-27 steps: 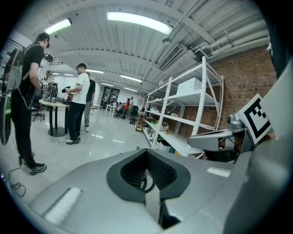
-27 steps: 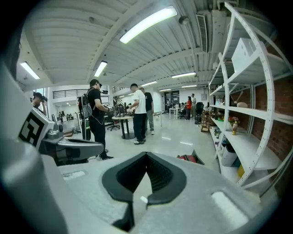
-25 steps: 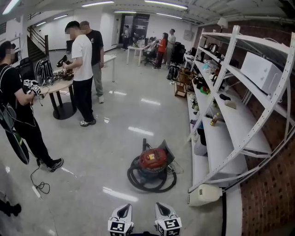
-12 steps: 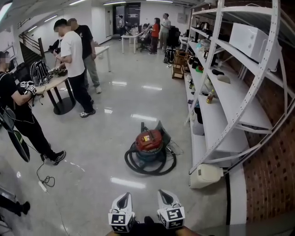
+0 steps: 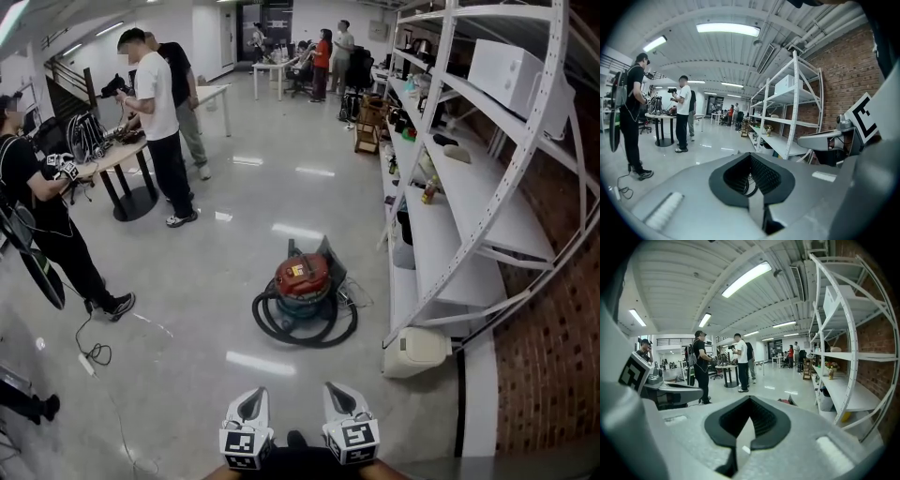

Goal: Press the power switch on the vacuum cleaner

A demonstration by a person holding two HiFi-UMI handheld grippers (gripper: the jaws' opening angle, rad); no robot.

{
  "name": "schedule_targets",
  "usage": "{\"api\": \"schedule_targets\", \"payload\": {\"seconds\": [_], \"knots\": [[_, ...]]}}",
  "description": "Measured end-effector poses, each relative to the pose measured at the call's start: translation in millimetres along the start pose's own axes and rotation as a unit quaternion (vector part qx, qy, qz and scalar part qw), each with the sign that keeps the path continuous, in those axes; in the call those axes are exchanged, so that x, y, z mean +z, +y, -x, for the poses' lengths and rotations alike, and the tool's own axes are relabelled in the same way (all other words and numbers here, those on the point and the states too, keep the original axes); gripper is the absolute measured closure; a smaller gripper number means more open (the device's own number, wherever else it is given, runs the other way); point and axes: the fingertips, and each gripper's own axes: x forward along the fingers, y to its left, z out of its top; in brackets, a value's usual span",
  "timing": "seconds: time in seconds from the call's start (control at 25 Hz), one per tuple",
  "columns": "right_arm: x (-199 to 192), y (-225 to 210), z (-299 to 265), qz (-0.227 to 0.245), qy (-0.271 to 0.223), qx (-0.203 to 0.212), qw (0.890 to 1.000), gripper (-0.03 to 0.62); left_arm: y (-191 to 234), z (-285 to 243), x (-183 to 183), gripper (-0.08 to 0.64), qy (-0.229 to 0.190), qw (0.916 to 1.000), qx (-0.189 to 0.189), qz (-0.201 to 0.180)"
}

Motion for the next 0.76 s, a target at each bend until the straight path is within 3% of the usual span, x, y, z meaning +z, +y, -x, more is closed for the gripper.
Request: {"api": "schedule_targets", "payload": {"seconds": [0.4,0.76], "knots": [[-2,-4,-1,0.018,0.001,0.011,1.0,0.601,13,3,-1,0.543,-0.009,0.9991,0.034,0.023],[-5,-1,0,0.021,0.007,0.018,1.0,0.601,5,7,2,0.543,-0.009,0.9995,0.027,0.017]]}}
